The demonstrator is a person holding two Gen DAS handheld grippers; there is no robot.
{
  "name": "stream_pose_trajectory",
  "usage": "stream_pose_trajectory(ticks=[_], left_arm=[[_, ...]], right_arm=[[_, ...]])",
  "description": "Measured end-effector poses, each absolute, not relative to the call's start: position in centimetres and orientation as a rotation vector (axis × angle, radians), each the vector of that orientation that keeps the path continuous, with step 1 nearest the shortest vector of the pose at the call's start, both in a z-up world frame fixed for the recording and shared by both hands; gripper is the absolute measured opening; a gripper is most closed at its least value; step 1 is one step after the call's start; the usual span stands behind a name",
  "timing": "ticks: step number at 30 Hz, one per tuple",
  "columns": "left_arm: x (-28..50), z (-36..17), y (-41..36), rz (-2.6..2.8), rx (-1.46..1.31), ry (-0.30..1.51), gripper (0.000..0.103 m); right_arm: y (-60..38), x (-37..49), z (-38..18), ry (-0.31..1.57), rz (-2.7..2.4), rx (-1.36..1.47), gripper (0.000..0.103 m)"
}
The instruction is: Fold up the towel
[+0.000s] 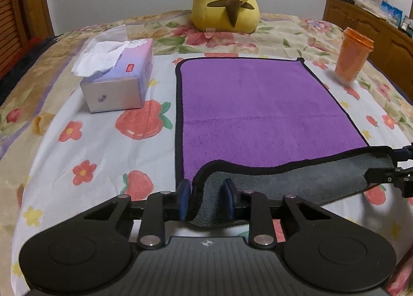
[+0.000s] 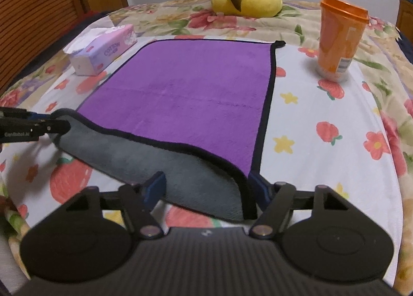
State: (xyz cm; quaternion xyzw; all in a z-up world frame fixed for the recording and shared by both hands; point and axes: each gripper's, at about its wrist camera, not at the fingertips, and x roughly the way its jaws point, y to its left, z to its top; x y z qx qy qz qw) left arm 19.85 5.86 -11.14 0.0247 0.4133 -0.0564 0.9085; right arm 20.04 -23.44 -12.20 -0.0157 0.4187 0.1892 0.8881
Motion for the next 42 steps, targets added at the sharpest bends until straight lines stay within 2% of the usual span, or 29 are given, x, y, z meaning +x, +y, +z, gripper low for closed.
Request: stream_pose_trajectory(ticks=[3,6,8,13,17,19,21,23,42], left_arm=[[19.9,-11.2,5.9,-0.123,0.046,0.862,0.031],[19.9,-11.2,5.8,-0.127,0.049,0.864,0.026],[19.9,-11.2,5.8,-0.13,0.05,0.864,0.022],[19.8,-11.1,5.7,-0.139,0.05,0.857,0.019],[19.9,-11.3,5.7,-0.138,0.048,0.866,0.019],[19.8,-11.3,5.7,-0.144,0.047,0.864,0.011],[19.8,-11.2,5.7,-0.151,0.043,0.861,0.01],[19.7,-11.0,5.7,-0.158,0.043,0.851,0.009],[18.2,-6.3,4.9,-0.205,0.008,0.668,0.008]], right_arm=[[-23.5,20.0,-12.2,0.876,0.394,-0.028,0.062],[-23.5,20.0,-12.2,0.874,0.396,-0.034,0.058],[-23.6,20.0,-12.1,0.873,0.392,-0.036,0.052],[-24.3,20.3,-11.8,0.867,0.373,-0.034,0.04],[-24.6,20.7,-12.0,0.88,0.368,-0.024,0.022],[-24.4,20.6,-12.0,0.876,0.366,-0.038,0.019],[-24.4,20.6,-11.9,0.872,0.371,-0.04,0.007],[-24.4,20.5,-11.9,0.866,0.373,-0.045,0.005],[-25.5,21.3,-9.7,0.688,0.368,0.011,0.004]])
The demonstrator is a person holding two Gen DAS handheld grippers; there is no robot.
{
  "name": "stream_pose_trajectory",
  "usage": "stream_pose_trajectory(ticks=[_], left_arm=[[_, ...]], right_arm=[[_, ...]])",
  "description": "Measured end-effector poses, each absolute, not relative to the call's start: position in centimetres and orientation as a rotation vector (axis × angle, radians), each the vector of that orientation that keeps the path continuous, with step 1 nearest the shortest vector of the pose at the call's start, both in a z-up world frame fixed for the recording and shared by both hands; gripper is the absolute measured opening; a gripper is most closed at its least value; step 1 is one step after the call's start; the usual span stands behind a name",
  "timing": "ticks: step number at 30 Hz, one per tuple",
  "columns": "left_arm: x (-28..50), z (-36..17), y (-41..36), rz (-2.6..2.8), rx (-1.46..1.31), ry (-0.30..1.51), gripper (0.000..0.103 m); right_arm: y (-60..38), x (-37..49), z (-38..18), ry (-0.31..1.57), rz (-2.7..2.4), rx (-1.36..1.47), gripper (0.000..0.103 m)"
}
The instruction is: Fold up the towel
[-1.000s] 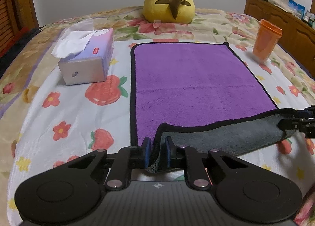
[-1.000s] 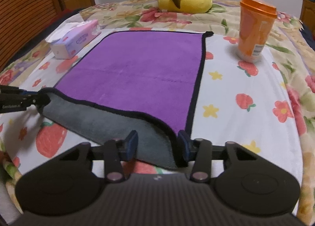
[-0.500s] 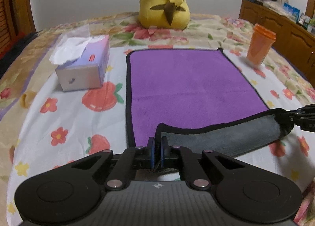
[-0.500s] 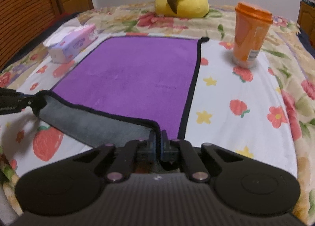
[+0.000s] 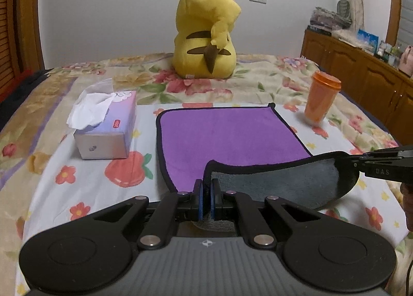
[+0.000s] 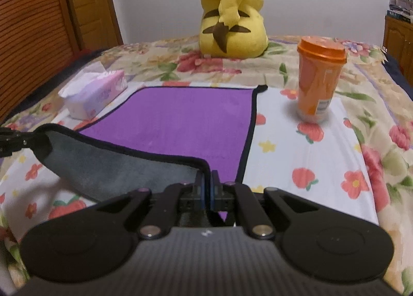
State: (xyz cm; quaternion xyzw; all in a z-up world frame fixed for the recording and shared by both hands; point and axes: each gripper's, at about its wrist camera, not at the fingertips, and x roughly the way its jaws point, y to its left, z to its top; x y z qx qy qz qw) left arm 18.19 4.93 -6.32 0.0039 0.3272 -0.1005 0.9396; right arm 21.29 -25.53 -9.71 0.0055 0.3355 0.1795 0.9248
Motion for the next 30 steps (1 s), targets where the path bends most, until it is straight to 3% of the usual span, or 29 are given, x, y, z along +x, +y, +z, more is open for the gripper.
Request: stream_pose_trajectory(ticks=[30], left_arm=[[22.1,-6.2,5.3,-0.217,0.004,0.619,0.008]], right_arm=[[-25.0,24.5,-9.6,0.622,0.41,-0.034,0.004]])
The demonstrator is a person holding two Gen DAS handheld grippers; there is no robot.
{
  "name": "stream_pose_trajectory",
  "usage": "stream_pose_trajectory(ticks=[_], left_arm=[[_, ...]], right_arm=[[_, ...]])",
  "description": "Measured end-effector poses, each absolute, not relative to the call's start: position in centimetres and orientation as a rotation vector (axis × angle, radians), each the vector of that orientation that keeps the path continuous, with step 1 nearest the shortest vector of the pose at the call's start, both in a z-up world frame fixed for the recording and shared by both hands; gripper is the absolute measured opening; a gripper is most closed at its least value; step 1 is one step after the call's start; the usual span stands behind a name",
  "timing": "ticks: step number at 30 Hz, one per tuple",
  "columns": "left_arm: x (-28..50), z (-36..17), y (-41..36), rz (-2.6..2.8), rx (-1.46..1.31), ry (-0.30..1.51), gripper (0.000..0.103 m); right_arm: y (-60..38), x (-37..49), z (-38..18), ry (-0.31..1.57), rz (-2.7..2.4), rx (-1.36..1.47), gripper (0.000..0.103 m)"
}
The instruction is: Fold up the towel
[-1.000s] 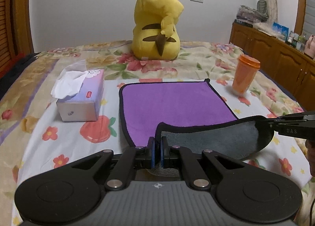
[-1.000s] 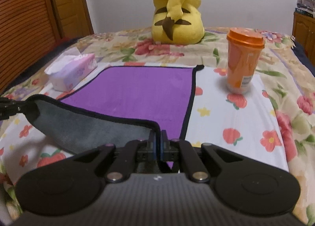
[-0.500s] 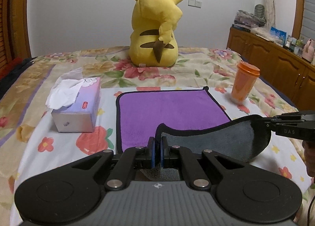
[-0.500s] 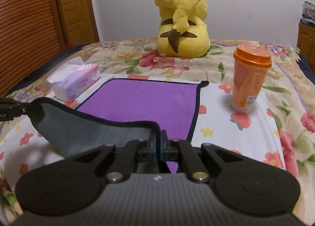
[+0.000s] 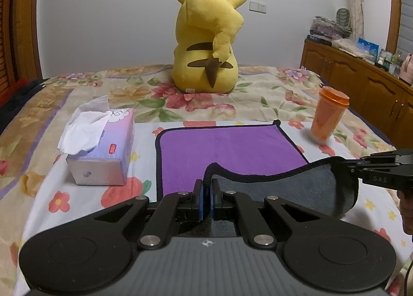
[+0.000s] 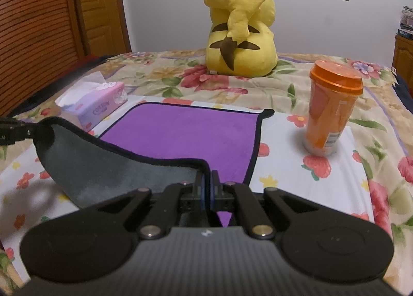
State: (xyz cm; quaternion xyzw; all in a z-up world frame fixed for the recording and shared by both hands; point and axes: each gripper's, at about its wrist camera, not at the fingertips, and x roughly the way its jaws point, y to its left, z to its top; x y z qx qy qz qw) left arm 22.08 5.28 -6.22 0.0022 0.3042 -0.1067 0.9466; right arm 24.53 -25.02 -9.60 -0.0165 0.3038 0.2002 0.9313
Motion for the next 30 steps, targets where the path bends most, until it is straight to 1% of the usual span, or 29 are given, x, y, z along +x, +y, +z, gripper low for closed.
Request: stream_pose_trajectory(ticks=[16,30], left_arm=[[24.9,-7.3,4.6,-0.247,0.033,0.635,0.008],[26.5,-5.4,4.9,-0.254,0.031,0.589,0.008]], right_arm=[[-24.6,26.5,-10.2,0.629,0.428,-0.016,0.004],[-24.4,27.8,-8.8,0.534,0.424,-0.042,0.004]])
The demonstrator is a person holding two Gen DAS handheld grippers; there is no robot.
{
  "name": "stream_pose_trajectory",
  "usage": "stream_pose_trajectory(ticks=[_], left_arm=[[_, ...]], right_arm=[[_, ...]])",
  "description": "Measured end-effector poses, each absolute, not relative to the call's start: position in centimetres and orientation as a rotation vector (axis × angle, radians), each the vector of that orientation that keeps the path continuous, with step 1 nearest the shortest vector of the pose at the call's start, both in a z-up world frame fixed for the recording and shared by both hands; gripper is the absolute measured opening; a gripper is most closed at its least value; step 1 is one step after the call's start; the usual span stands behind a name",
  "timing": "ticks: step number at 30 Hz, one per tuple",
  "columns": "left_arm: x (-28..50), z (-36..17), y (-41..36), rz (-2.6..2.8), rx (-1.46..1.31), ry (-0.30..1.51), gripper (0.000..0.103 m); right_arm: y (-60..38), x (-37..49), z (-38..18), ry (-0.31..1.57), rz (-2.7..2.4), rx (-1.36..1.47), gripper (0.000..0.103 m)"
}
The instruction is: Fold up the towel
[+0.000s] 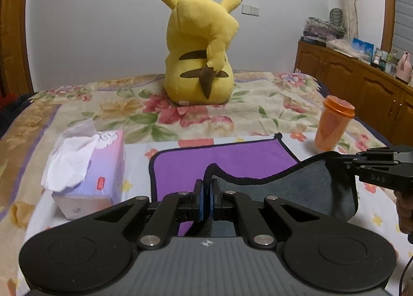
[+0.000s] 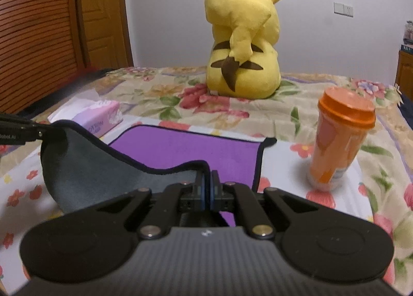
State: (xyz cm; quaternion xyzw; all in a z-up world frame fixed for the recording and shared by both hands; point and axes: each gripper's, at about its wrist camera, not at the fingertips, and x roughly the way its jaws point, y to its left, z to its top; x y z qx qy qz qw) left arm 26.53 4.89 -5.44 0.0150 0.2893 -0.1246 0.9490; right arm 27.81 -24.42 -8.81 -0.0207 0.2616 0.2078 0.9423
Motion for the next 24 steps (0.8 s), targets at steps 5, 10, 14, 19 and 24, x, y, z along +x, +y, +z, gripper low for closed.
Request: stream_pose_trajectory(ticks=[5,10,14,19,24], left_arm=[[27.2,-5.1,5.7,-0.237,0.03,0.576,0.008],[28.0,-4.7,5.9,-0.23,0.029,0.559,0.008],[29.0,-4.7,5.8,-0.223,0.042,0.549,0.008],[30.8,-4.5,6.1,-0.207,0.024,0.542,0.008],[32.5,-4.0,6.1,-0.191,0.015,0.533,0.008]], right_arm=[[-24.5,28.6,-8.3,0.509,0.425,-0.05,0.004],[-24.5,29.1,-7.6,0.486,0.427,-0.056,0.004],[-24.3,29.5,-7.2,0.462,0.426,-0.079,0.004],[-23.9,30.5,-6.9,0.438,0.416,-0.112,0.004],[-23.5,31.8,-6.6,0.419,0.409,-0.14,0.004]])
